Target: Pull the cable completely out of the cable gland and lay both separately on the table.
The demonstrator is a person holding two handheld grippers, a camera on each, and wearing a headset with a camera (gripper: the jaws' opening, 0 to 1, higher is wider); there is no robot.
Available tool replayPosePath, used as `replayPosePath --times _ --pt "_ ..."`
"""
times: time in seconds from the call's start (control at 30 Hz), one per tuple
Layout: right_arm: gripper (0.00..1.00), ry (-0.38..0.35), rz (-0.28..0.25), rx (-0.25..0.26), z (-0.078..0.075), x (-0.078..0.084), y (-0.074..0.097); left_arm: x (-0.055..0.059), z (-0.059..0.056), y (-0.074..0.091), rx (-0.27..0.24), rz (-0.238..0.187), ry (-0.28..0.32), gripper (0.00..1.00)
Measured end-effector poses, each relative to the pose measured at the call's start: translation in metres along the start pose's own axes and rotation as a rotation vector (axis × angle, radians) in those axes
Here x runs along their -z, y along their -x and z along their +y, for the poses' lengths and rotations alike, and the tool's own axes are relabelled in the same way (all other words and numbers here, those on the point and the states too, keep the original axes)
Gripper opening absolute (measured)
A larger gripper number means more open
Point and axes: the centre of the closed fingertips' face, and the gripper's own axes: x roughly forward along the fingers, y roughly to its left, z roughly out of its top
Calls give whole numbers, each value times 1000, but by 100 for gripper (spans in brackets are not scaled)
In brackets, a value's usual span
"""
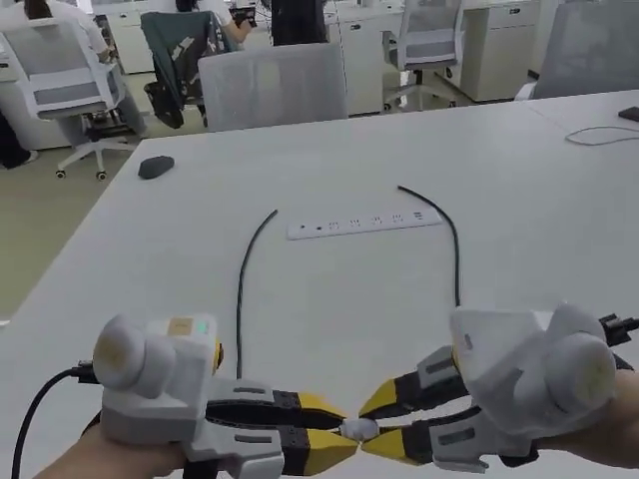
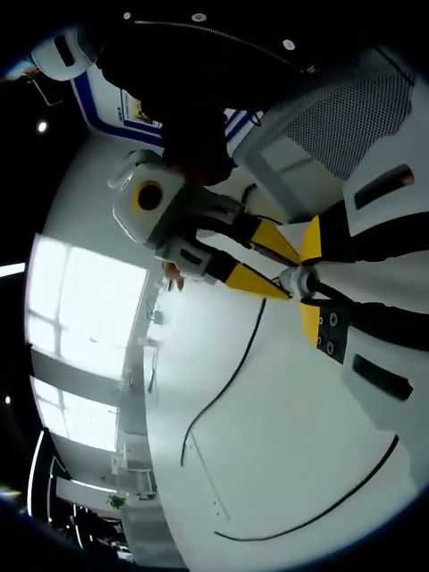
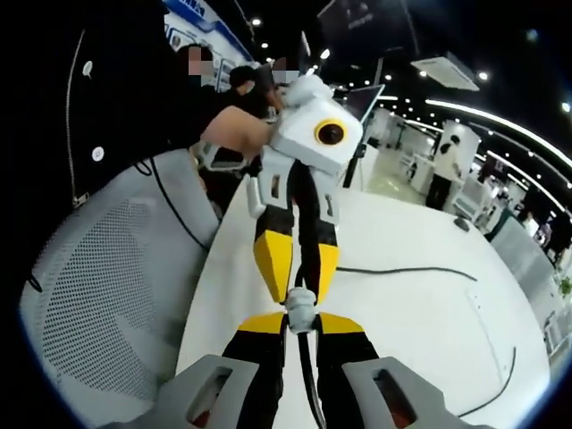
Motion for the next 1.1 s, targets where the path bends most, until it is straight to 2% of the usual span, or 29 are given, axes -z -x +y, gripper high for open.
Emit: replayPosePath --times 0.07,0.37,0.43,0.5,0.67,0.8,0.87,0.9,1.0,1.1 --pt "7 43 1 14 -1 -1 0 0 1 1 -2 -6 24 15" --pt "7 98 6 33 -1 -3 1 -2 0 2 -2 -20 59 15" --pt "7 116 2 42 -2 -4 2 -3 0 2 -6 -25 56 15" --pt "7 95 1 33 -2 -4 2 -3 -2 2 -4 -22 55 15" --pt "8 110 -13 58 -4 -6 5 -7 -1 2 -12 -40 33 15" --pt "8 71 -16 56 -6 -6 6 -7 -1 1 -11 -35 31 15" --pt "9 -13 -29 38 -4 -6 7 -6 -2 1 -9 -27 13 15" --pt "9 -25 -46 35 -5 -9 7 -5 -2 0 -13 -19 7 15" --pt "11 -75 -53 33 -9 -8 10 -3 -2 -1 -13 -10 -43 15" --pt "14 -174 -77 2 -10 -7 12 -5 -6 -2 -5 -7 -90 15"
